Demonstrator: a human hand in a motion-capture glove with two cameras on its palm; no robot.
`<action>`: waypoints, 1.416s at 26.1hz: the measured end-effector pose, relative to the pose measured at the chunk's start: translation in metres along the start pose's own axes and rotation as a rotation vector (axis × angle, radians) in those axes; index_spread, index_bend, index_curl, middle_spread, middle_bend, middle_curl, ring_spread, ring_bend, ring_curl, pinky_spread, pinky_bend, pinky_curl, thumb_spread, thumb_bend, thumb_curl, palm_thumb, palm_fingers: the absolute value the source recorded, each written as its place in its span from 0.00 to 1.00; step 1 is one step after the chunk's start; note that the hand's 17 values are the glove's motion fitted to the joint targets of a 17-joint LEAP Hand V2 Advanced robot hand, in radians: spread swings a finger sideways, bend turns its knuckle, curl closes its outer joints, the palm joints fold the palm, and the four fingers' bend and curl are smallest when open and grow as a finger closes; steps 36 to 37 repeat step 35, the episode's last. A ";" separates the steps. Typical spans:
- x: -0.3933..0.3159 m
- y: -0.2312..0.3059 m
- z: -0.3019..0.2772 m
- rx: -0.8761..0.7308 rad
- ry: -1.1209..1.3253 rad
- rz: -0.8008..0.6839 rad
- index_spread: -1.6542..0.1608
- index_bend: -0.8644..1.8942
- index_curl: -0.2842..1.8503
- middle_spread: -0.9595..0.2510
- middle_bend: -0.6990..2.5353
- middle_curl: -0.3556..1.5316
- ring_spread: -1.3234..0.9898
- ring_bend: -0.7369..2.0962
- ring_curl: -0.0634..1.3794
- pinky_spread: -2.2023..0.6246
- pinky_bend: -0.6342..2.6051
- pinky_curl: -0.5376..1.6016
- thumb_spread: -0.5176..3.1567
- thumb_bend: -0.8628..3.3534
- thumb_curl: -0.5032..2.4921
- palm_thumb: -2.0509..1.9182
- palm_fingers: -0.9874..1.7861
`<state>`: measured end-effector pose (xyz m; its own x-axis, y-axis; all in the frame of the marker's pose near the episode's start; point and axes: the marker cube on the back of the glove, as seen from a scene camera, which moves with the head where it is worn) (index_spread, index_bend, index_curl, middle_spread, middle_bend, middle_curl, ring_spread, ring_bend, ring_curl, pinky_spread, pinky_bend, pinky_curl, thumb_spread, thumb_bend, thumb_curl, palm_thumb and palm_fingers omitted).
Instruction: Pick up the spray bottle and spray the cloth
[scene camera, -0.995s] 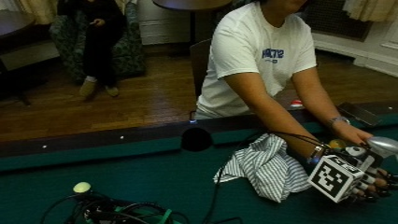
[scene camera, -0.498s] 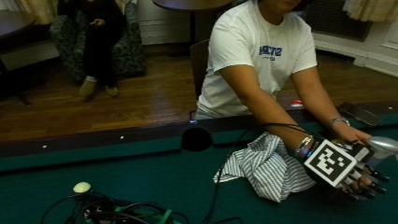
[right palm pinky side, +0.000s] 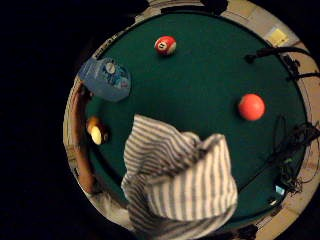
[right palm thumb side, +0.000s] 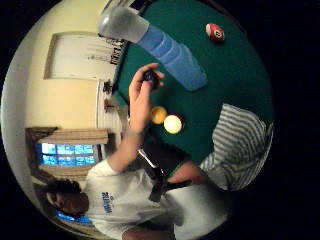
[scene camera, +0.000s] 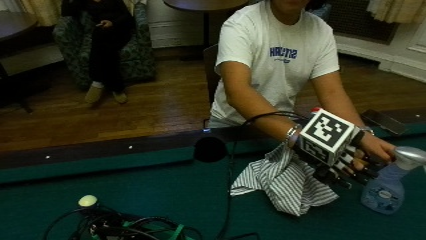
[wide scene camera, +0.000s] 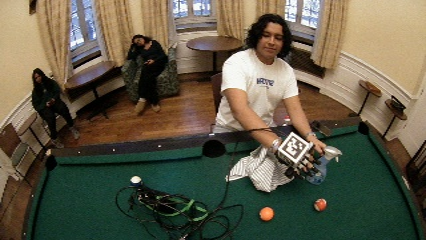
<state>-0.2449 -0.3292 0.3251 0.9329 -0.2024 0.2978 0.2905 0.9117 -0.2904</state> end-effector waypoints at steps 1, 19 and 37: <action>-0.002 0.010 -0.007 0.002 0.009 -0.018 0.66 0.36 0.27 0.65 0.27 0.37 0.50 0.39 0.27 0.84 0.31 0.42 0.38 0.19 0.31 0.61 0.43; -0.025 0.174 -0.094 0.006 0.205 -0.226 0.66 0.36 0.25 0.66 0.28 0.37 0.51 0.39 0.27 0.85 0.31 0.42 0.38 0.20 0.29 0.60 0.43; -0.025 0.227 -0.099 0.005 0.229 -0.251 0.66 0.37 0.25 0.67 0.28 0.37 0.51 0.39 0.26 0.85 0.30 0.42 0.38 0.20 0.29 0.60 0.44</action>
